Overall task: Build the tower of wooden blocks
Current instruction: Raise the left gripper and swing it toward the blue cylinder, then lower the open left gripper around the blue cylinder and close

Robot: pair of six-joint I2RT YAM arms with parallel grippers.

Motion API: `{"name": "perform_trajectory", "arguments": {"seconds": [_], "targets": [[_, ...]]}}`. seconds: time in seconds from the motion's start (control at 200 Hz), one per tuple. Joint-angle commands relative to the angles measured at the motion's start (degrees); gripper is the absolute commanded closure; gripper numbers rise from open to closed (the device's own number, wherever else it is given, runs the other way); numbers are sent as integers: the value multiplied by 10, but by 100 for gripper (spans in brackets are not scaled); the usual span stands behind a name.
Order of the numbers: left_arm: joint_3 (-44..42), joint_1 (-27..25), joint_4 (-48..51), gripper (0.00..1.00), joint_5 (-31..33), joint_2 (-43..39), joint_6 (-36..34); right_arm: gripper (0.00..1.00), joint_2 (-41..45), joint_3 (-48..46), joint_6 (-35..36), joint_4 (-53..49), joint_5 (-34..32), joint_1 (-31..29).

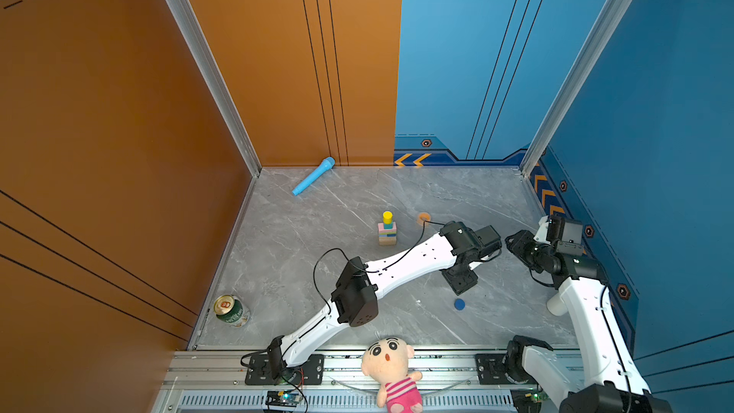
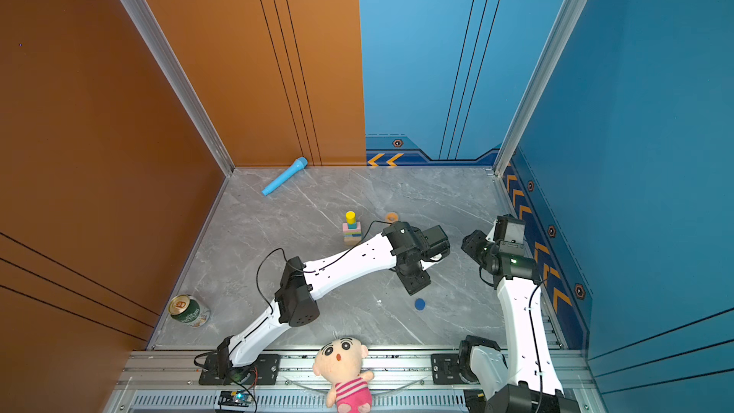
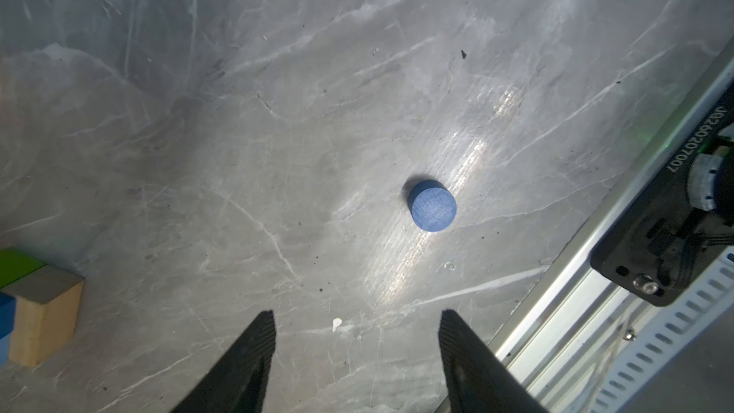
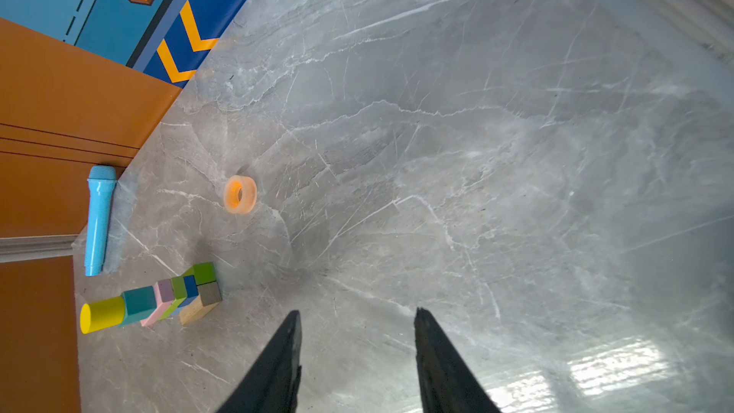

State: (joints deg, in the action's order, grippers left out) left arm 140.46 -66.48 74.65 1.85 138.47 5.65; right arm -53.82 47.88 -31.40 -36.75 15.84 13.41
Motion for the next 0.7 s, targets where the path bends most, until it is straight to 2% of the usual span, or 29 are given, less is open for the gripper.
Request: {"name": "perform_trajectory", "arguments": {"seconds": [0.0, 0.375, 0.696], "targets": [[-26, -8, -43, 32, -11, 9, 13, 49, 26, -10, -1, -22, 7, 13], [-130, -36, -131, 36, 2, 1, 33, 48, 77, -13, -18, -25, 16, 34], [-142, -58, -137, 39, 5, 12, 33, 49, 98, -24, -20, -28, 20, 33]]}}
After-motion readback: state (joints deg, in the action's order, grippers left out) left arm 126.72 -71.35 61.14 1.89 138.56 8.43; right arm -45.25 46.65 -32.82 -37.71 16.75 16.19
